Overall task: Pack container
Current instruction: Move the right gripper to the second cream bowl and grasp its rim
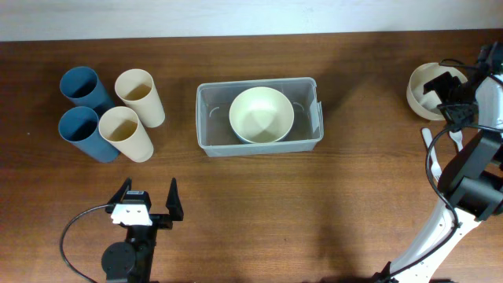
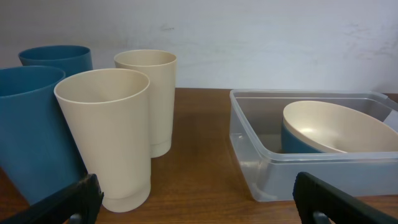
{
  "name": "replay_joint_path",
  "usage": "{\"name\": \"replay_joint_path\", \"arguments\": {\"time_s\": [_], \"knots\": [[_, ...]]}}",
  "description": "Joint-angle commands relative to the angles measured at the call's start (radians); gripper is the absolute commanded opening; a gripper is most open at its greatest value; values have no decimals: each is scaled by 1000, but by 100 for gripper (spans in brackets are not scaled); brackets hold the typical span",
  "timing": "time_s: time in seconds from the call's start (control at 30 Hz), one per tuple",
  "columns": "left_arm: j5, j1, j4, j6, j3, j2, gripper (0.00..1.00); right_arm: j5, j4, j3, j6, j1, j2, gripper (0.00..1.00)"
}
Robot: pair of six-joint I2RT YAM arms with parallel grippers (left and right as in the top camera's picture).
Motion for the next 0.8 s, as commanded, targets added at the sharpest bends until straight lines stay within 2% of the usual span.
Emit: {"name": "replay_joint_path", "arguments": {"time_s": [0.0, 0.57, 0.77], "knots": [[-3, -5, -5, 16, -3, -9, 100, 33, 5, -9, 24, -5, 23, 94], [-3, -5, -5, 16, -3, -9, 100, 64, 26, -9, 24, -16, 69, 92], [-3, -5, -5, 16, -3, -9, 99, 64, 40, -9, 24, -16, 69, 71]]}}
